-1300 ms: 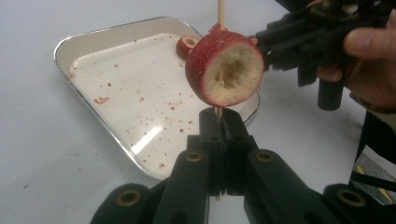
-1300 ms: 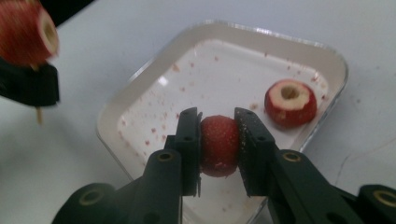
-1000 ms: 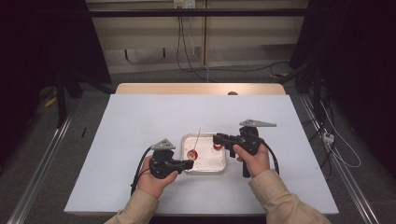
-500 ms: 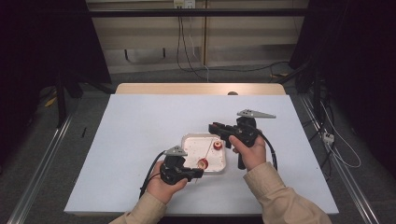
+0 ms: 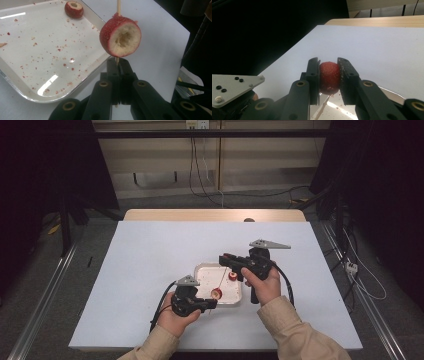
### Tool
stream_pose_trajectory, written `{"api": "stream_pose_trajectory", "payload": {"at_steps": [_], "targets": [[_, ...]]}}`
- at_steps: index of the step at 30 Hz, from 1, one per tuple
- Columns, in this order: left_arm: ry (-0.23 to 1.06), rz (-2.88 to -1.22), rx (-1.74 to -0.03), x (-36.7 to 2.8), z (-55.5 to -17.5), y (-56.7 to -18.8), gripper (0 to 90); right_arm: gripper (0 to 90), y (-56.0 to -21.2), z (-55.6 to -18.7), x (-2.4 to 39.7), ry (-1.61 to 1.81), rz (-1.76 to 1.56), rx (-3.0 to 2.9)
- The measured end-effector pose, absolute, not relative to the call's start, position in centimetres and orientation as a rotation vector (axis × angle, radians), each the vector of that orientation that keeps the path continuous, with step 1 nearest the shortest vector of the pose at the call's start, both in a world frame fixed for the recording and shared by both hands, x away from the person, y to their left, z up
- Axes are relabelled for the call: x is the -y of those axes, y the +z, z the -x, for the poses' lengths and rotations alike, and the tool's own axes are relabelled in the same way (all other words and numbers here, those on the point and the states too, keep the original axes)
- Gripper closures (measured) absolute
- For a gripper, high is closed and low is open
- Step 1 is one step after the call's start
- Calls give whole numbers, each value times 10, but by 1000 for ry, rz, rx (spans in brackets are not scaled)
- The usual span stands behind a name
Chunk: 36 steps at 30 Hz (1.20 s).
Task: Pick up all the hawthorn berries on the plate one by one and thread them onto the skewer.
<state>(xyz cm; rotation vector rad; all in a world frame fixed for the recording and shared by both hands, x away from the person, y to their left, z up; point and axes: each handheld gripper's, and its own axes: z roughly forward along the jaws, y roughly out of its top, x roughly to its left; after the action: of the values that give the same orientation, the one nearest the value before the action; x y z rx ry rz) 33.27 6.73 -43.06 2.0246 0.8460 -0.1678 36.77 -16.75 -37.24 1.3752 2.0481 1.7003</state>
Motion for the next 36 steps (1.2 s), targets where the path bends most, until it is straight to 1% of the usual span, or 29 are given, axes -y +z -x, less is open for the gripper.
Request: {"api": "stream_pose_trajectory", "payload": {"at_steps": [7, 15, 18, 20, 30, 36], "targets": [[-173, -2012, -859, -66, -332, -433, 895, 724, -375, -367, 166, 1706, -1375, -2051], [-142, -1979, -891, -70, -332, -432, 895, 719, -375, -365, 168, 1723, -1385, -2024], [-131, -1952, -904, -73, -333, -431, 895, 698, -377, -365, 169, 1740, -1397, -2025], [-132, -1952, -909, -75, -334, -430, 895, 709, -378, -364, 169, 1737, -1394, -2025], [-129, -1963, -872, -72, -332, -429, 895, 717, -380, -363, 168, 1774, -1419, -2020], [-125, -1963, -872, -73, -332, -430, 895, 707, -380, -362, 167, 1786, -1421, -2024]]}}
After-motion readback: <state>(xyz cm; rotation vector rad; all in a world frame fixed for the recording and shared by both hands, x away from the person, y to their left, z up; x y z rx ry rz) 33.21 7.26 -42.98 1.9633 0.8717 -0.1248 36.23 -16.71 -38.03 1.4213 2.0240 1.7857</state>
